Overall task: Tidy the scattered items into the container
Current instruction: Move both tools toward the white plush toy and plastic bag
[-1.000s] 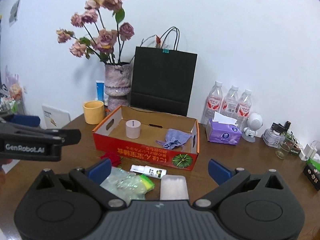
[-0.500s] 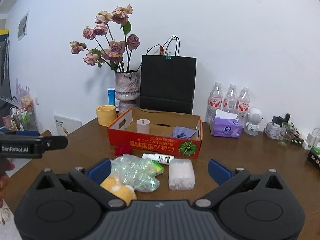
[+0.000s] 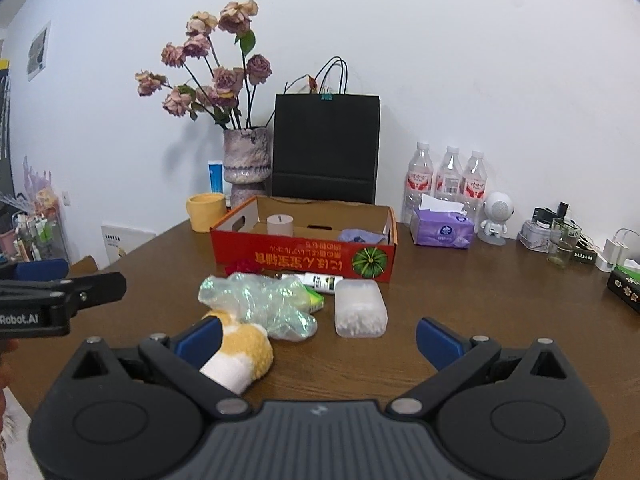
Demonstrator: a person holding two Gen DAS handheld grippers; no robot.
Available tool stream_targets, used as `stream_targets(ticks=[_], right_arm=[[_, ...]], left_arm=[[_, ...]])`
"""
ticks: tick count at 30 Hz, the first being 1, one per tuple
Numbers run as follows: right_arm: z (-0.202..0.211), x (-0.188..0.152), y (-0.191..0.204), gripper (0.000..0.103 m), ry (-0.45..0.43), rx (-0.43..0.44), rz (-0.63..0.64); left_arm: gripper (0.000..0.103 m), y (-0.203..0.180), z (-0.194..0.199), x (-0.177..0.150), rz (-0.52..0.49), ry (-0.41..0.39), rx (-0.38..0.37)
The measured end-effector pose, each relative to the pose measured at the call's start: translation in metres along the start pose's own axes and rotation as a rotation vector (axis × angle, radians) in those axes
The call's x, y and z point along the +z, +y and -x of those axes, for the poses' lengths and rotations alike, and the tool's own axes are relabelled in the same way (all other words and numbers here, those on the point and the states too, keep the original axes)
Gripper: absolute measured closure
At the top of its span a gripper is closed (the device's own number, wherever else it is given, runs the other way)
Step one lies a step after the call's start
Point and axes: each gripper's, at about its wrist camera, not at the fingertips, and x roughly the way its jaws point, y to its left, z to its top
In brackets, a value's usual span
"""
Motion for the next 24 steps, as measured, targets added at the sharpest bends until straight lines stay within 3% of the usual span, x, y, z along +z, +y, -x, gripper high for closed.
stream_targets(ticks=[24], right_arm=[[-0.013, -0.019, 0.008, 0.0, 0.022, -0.011, 0.012]], left_arm=[[0.0, -0.008, -0.013, -0.021, -0.036, 0.063, -0.017]])
